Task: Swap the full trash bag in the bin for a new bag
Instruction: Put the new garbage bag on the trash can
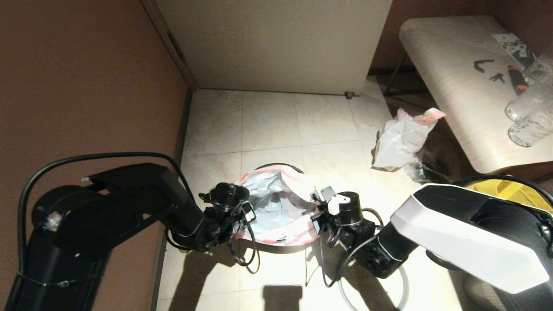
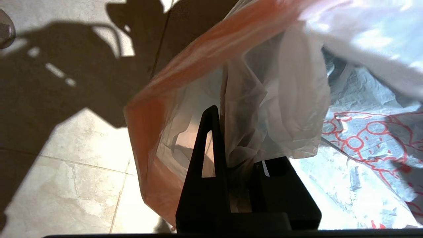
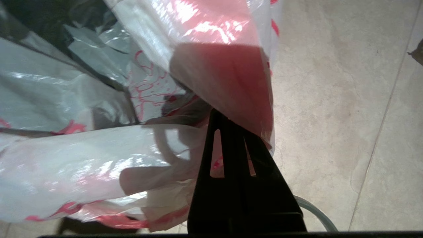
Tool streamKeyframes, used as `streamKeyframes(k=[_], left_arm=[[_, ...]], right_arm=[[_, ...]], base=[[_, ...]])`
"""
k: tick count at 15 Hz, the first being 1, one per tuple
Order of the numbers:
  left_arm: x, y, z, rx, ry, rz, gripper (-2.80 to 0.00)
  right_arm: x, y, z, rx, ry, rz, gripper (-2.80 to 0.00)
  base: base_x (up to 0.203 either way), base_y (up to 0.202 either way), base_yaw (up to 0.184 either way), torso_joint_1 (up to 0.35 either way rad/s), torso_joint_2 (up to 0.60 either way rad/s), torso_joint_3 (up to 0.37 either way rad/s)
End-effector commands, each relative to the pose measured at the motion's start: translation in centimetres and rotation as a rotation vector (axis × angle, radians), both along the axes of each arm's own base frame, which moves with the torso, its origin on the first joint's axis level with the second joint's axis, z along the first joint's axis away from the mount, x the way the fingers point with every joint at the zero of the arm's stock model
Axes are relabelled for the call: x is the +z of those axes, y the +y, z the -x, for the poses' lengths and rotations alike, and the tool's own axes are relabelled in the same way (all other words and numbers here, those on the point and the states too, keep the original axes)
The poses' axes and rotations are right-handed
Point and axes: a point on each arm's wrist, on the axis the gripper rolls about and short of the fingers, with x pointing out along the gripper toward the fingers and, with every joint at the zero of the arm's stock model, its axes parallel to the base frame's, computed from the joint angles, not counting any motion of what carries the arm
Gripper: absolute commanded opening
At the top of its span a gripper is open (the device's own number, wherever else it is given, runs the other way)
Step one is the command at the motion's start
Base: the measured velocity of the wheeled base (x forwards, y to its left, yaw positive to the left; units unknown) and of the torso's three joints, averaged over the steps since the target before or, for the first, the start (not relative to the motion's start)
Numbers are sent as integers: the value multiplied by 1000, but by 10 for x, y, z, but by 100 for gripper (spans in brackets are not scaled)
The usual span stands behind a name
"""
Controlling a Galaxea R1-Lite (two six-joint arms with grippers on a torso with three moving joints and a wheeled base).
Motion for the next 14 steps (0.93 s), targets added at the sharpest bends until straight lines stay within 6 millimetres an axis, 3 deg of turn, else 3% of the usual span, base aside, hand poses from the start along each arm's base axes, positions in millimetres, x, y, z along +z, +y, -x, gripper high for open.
streamKeyframes(k=[1,6,10,14], left_arm=[[0,0,0,3,-3,2,-280],[0,-2,1,-3,0,0,-280],[-1,-2,1,-3,1,-1,-280],[-1,-2,4,-9,6,-3,-280]], right_arm=[[-6,-2,-12,-16,-12,2,-280],[1,-10,-39,-60,-32,-4,-280],[19,-21,-32,-78,-48,-22,-280],[-4,-16,-43,-80,-30,-5,-280]], base=[[0,0,0,0,0,0],[0,0,0,0,0,0],[0,0,0,0,0,0],[0,0,0,0,0,0]])
